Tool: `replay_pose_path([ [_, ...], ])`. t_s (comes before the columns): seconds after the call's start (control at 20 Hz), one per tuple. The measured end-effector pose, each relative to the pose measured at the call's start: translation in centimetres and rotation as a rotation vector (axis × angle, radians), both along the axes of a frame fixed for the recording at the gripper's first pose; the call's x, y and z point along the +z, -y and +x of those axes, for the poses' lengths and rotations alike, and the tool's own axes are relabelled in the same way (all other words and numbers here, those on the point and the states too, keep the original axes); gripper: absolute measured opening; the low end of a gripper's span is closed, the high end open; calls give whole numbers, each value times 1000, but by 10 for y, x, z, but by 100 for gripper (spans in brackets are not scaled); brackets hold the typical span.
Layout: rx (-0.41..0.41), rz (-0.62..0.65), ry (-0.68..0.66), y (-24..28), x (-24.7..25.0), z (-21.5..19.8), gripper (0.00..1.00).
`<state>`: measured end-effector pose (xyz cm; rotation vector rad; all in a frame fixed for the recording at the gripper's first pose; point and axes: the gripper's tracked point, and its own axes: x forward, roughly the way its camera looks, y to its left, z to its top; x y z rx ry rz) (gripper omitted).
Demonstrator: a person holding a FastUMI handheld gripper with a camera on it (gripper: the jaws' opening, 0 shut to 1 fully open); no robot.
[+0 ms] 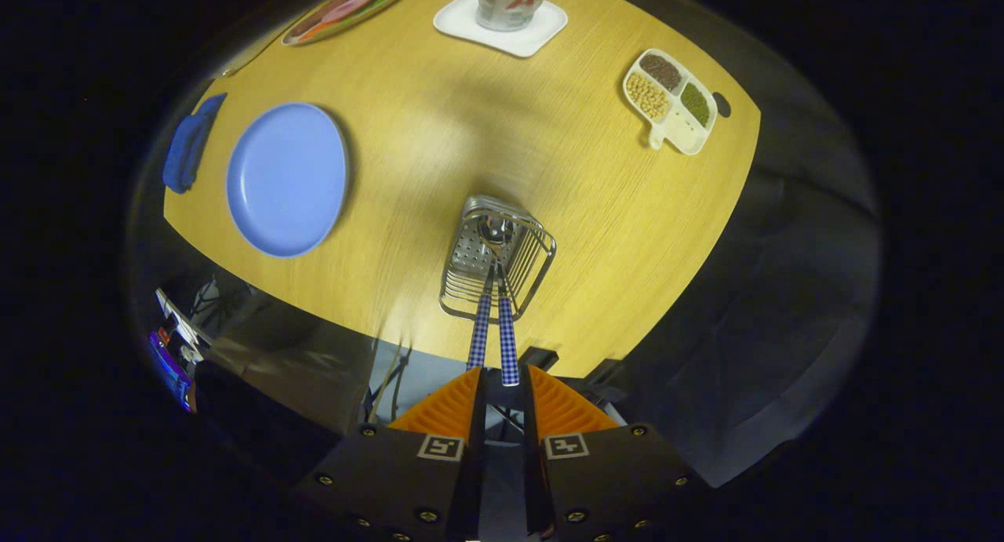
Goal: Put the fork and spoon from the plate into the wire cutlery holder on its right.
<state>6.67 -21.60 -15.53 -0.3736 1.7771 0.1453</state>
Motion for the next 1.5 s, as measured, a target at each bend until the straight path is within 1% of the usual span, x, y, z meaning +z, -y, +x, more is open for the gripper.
replay_pose_path([
  [0.1,-30,60,153,-14,14,3,23],
  [0.2,-49,98,271,-22,29,-2,23],
  [0.4,-85,206,580,-67,70,-15,23],
  [0.5,-97,256,722,-90,87,-30,23],
  [0.55,-96,284,764,-102,94,-41,23],
  [0.6,-96,308,846,-114,104,-45,23],
  [0.65,-87,319,936,-122,113,-46,23],
  [0.8,-105,343,1313,-138,156,-43,23],
  [0.9,-93,310,1481,-140,178,-58,23],
  [1.0,-69,299,1596,-152,195,-66,23],
  [1.1,-74,309,1678,-164,207,-70,23],
  [1.15,-71,332,1706,-173,211,-74,23],
  [1.3,-43,377,1777,-199,226,-68,23],
  [1.45,-60,363,1820,-209,234,-66,23],
  [1.5,-46,365,1830,-217,234,-66,39],
])
